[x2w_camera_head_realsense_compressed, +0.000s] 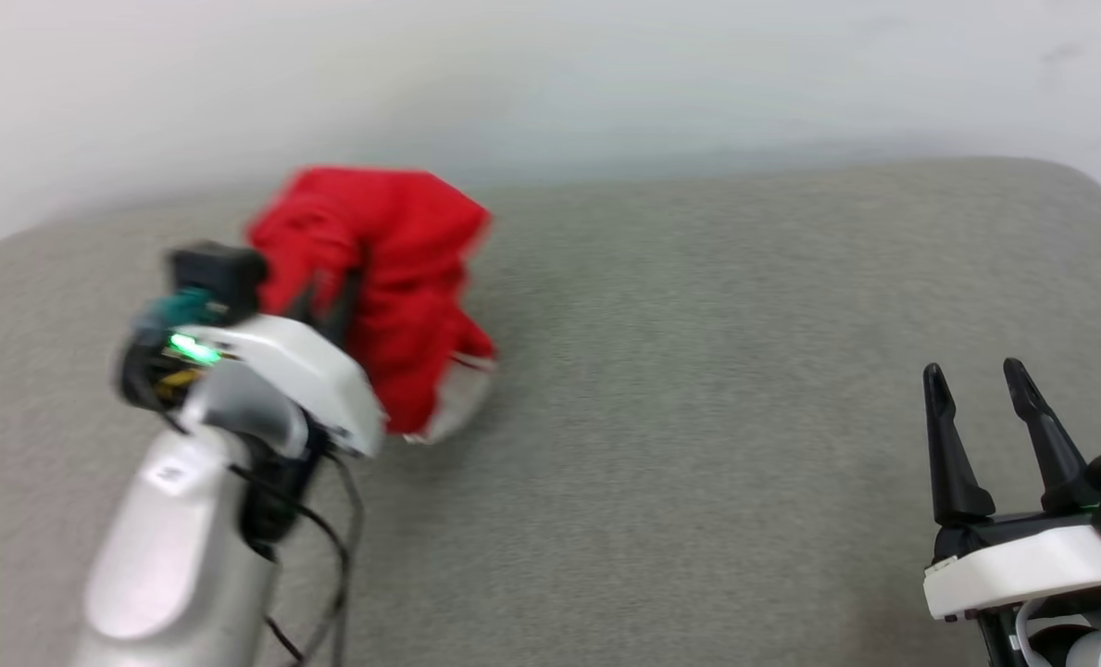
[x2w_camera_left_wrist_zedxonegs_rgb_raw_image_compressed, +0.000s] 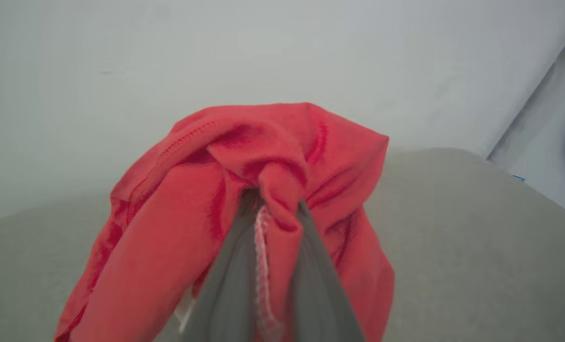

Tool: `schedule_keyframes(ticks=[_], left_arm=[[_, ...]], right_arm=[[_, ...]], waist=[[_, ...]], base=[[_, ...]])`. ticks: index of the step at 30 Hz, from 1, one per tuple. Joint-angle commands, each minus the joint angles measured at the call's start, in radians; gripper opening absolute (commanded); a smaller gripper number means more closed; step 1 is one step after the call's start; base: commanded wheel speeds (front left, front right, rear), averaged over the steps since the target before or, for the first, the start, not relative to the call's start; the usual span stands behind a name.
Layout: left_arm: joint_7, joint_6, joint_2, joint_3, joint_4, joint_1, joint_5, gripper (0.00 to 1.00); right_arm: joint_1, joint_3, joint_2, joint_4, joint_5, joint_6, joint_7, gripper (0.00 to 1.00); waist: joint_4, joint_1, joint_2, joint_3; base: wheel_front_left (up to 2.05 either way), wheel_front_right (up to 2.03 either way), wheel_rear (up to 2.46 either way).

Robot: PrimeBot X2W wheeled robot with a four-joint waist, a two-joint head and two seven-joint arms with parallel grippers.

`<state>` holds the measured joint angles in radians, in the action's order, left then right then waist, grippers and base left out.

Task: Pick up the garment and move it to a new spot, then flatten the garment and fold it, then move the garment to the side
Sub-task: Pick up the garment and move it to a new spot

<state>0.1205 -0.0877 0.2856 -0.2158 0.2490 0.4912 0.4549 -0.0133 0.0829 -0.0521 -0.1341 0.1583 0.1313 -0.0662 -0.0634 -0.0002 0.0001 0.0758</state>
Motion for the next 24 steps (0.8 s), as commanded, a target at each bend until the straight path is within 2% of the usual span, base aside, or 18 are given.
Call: schedule_keyframes(ticks=[1,9,13,19,20,21,22,24], left_arm=[[0.012,-0.008,-0.015,-0.025,-0.017,-0.020,0.004,0.00],[0.073,-0.036,-0.123,-0.241,-0.014,-0.107,0.033,0.00],[0.080,-0.042,-0.163,-0.350,0.013,-0.146,0.044,0.00],[0.058,-0.043,-0.187,-0.460,0.062,-0.186,0.054,0.00],[0.047,-0.043,-0.189,-0.469,0.066,-0.189,0.052,0.24],[0.034,-0.043,-0.190,-0.476,0.070,-0.192,0.050,0.71],[0.016,-0.043,-0.191,-0.484,0.073,-0.193,0.044,1.00],[-0.030,-0.041,-0.193,-0.486,0.066,-0.196,0.035,1.00]], right_arm=[[0.017,-0.002,0.003,-0.005,0.010,-0.001,0.000,1.00],[0.009,-0.003,0.003,0.003,0.035,-0.001,-0.014,1.00],[0.003,-0.002,0.003,0.009,0.043,-0.001,-0.021,1.00],[-0.009,-0.005,0.003,0.021,0.042,-0.001,-0.029,1.00],[-0.010,-0.006,0.003,0.022,0.040,-0.001,-0.030,1.00],[-0.011,-0.007,0.003,0.022,0.036,-0.001,-0.029,1.00],[-0.009,-0.006,0.003,0.025,0.033,-0.001,-0.027,1.00],[-0.003,-0.006,0.003,0.025,0.024,-0.001,-0.021,1.00]], waist=[[-0.063,0.0002,-0.0001,-0.001],[-0.148,0.0002,-0.0001,0.058],[-0.155,0.0002,-0.0001,0.084],[-0.139,0.0002,-0.0001,0.099],[-0.134,0.0002,-0.0001,0.097],[-0.128,0.0002,-0.0001,0.094],[-0.121,0.0002,-0.0001,0.086],[-0.107,0.0002,-0.0001,0.069]], base=[[0.00,0.00,0.00],[0.00,0.00,0.00],[0.00,0.00,0.00],[0.00,0.00,0.00],[0.00,0.00,0.00],[0.00,0.00,0.00],[0.00,0.00,0.00],[0.00,0.00,0.00]])
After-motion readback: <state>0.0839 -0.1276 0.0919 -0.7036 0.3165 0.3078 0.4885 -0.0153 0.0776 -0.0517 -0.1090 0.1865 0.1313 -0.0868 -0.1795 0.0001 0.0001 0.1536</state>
